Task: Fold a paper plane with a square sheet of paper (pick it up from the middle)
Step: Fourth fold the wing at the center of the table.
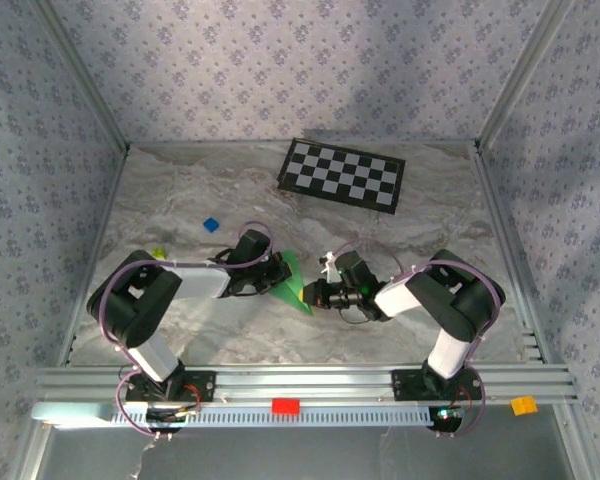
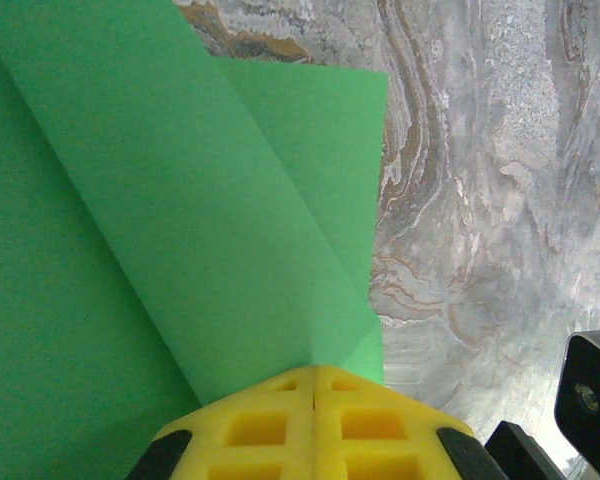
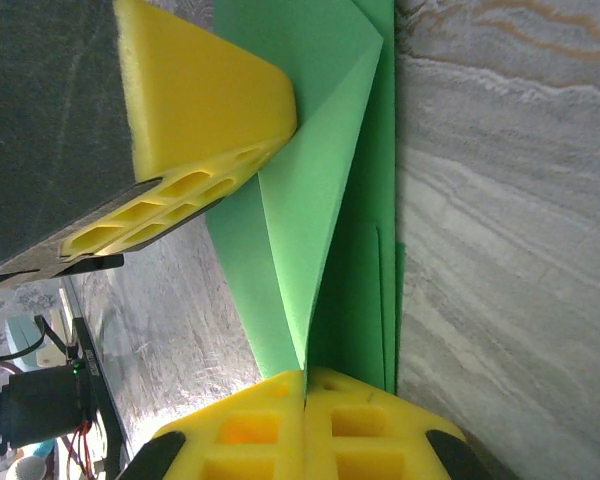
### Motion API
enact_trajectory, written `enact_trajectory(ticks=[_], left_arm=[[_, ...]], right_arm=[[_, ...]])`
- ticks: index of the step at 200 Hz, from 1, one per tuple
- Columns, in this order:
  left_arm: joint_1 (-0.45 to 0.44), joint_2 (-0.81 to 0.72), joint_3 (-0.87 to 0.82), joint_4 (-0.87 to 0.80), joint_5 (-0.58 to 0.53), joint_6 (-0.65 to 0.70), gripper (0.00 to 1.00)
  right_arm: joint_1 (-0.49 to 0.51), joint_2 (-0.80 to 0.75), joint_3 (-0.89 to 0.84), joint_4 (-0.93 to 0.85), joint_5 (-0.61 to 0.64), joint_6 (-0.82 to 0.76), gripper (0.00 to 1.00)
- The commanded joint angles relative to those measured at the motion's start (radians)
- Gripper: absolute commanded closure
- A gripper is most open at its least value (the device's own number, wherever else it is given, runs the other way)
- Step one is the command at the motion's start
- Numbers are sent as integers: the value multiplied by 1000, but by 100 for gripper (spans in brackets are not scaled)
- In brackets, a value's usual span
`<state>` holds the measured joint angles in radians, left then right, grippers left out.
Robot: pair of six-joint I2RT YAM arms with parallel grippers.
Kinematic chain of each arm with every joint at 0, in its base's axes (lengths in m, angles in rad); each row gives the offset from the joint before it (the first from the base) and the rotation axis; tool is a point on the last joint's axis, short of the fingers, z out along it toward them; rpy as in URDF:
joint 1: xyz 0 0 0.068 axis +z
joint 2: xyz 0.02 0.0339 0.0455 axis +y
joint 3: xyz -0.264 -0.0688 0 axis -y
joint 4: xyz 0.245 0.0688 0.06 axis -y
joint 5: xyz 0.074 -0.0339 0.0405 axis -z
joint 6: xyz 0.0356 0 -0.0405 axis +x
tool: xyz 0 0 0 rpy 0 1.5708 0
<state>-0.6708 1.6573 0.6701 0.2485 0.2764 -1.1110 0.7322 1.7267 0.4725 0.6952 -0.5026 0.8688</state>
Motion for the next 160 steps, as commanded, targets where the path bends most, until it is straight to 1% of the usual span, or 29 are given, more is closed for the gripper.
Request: enact_trajectory(ticks=[1, 132, 160], left_arm=[[-7, 19, 21, 12, -14, 2, 100], [-7, 33, 12, -24, -46, -2, 100], [-6, 47, 21, -25, -33, 3, 100]], right_arm=[[-8, 48, -6, -127, 37, 1, 100], [-16, 54, -2, -144, 29, 0, 100], [-16, 53, 1, -146, 27, 2, 100]])
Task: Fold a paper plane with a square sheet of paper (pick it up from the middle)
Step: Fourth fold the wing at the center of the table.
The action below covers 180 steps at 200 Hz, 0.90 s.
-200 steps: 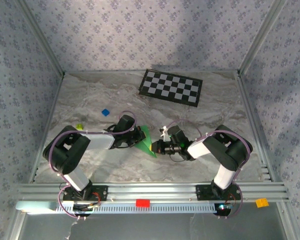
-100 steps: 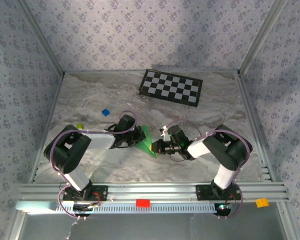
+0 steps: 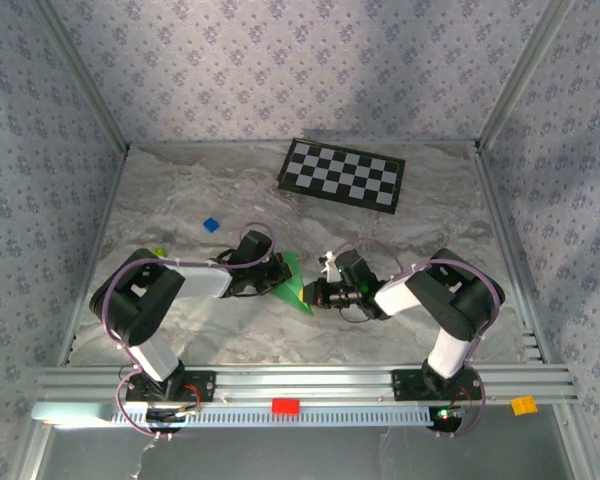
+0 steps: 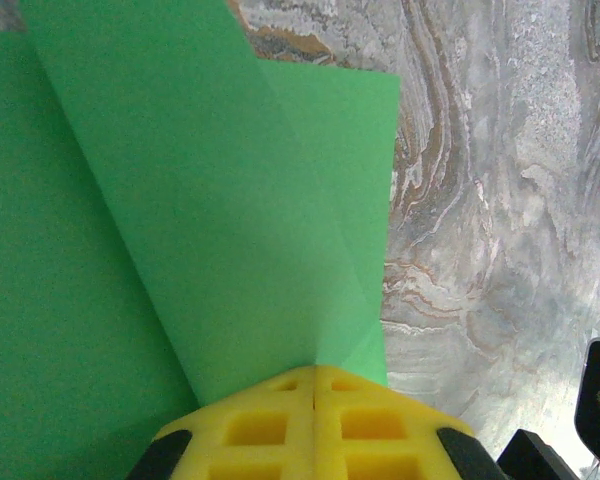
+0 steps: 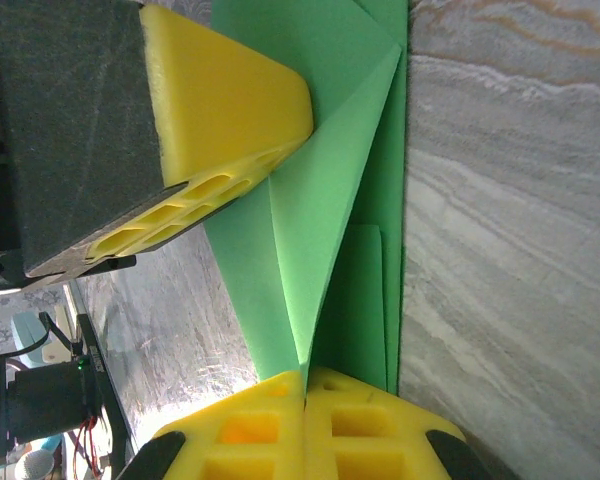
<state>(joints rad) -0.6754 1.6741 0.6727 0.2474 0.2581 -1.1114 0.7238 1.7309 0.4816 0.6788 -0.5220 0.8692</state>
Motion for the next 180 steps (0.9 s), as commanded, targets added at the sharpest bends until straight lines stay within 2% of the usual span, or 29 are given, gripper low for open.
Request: enact_trajectory(ticks=[1, 65, 122, 180], left_arm=[[-2, 31, 18, -24, -15, 3, 100], [-1, 47, 15, -54, -16, 5, 100], [-1, 54, 20, -66, -13, 7, 100], [-1, 58, 19, -61, -10, 6, 100]], right_arm=[[-7, 49, -8, -131, 47, 2, 99], [-6, 8, 5, -163, 32, 1, 92], [9, -81, 24, -309, 59, -56, 83], [24, -93, 2, -331, 68, -59, 83]])
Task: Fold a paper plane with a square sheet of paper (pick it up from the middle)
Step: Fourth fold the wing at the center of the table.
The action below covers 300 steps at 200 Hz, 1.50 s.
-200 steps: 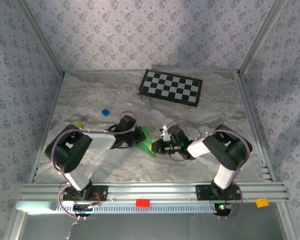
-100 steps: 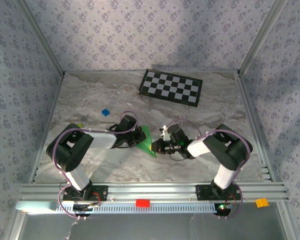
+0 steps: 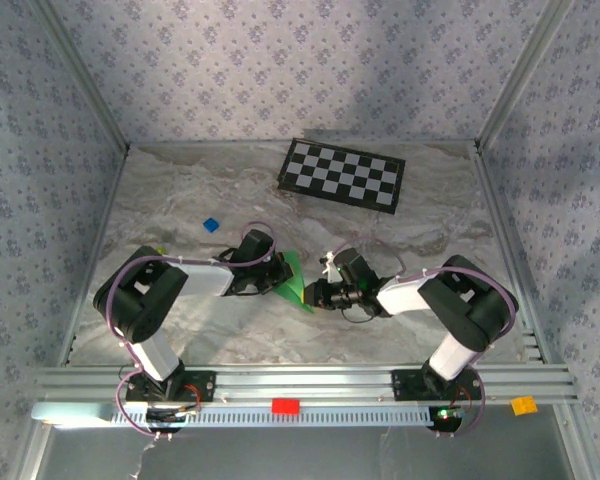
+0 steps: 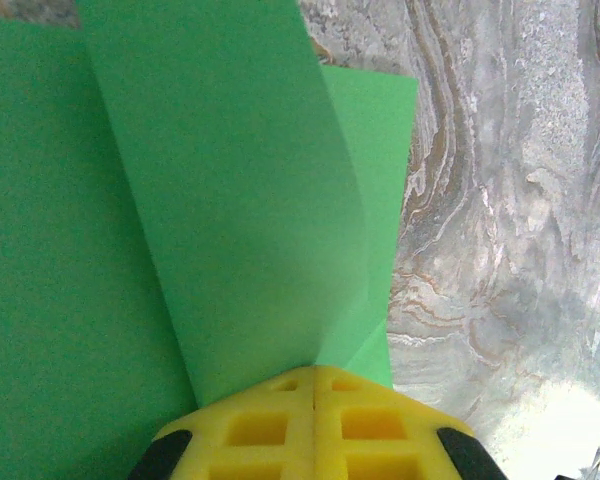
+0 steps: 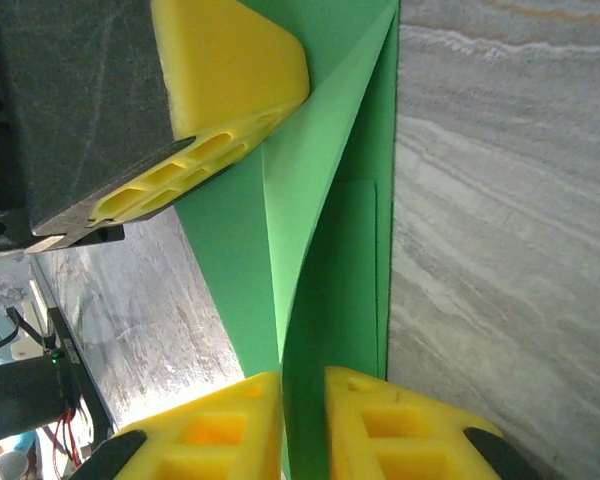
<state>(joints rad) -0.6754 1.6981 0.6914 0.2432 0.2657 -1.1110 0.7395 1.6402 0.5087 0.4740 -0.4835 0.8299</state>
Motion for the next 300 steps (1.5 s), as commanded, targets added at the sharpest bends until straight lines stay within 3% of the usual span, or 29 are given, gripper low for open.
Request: enact_trajectory(ticks=[1, 47, 147, 202, 300], left_arm=[[-1, 33, 0, -57, -17, 5, 100], [-1, 32, -3, -52, -19, 4, 100], [-2, 32, -9, -45, -19, 2, 100], [-1, 35, -8, -44, -19, 1, 100], [0, 32, -9, -45, -21, 2, 100]], right_arm=[[9, -2, -25, -126, 29, -19, 83], [6, 16, -48, -114, 26, -11, 91], [-5, -37, -82, -141, 14, -12, 86], [-8, 11, -90, -84, -37, 1, 93], [-32, -54, -108, -149, -41, -29, 86]])
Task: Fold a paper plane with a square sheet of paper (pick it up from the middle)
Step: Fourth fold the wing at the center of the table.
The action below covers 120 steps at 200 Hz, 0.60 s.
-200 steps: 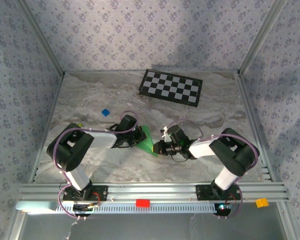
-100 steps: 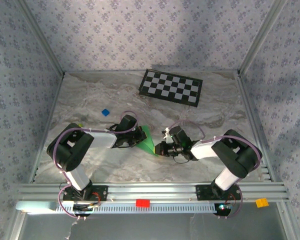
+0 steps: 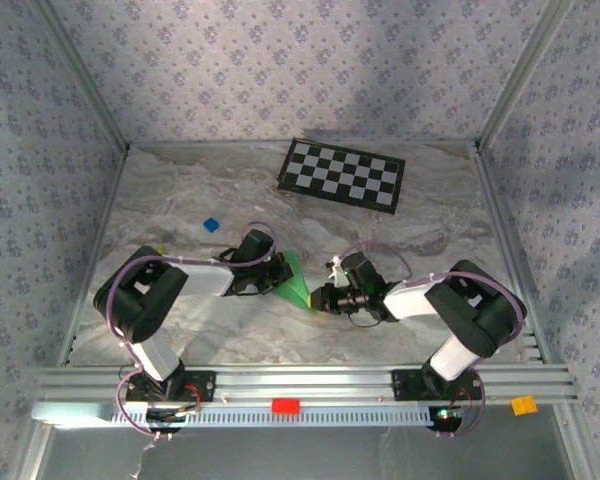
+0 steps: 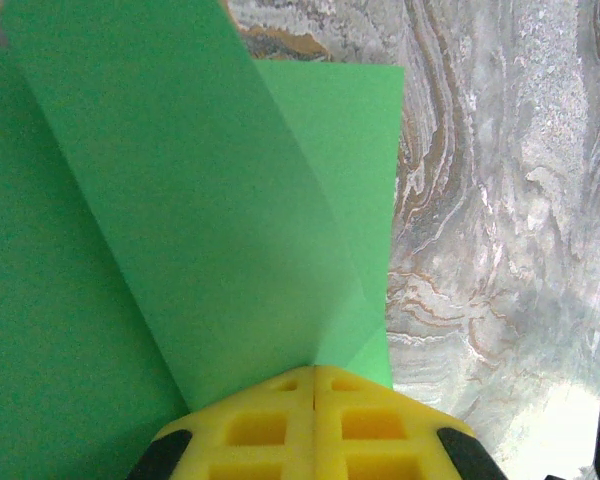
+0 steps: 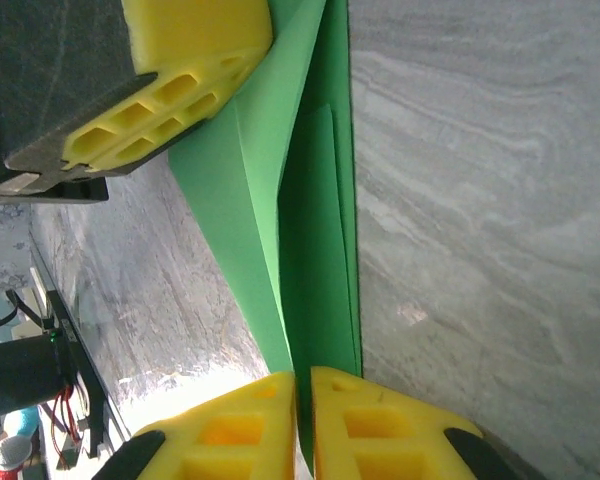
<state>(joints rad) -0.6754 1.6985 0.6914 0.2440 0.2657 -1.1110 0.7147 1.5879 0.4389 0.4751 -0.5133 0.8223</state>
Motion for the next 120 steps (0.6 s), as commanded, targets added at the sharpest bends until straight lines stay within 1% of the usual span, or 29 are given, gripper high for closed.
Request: enact_trajectory(ticks=[1, 21, 52, 71, 120], left_arm=[[-1, 32, -10, -45, -22, 3, 100], [0, 33, -10, -45, -22, 2, 100], [-1, 32, -9, -45, -22, 3, 100], [-1, 33, -9, -44, -22, 2, 100], [-1, 30, -10, -45, -22, 2, 100]], right_arm=[[-8, -1, -38, -150, -12, -21, 86], [-9, 9, -47, -144, -12, -18, 86], [-17, 27, -57, -113, -33, -4, 93], [-20, 28, -55, -105, -42, 1, 94], [-25, -16, -46, -167, -24, -23, 84]])
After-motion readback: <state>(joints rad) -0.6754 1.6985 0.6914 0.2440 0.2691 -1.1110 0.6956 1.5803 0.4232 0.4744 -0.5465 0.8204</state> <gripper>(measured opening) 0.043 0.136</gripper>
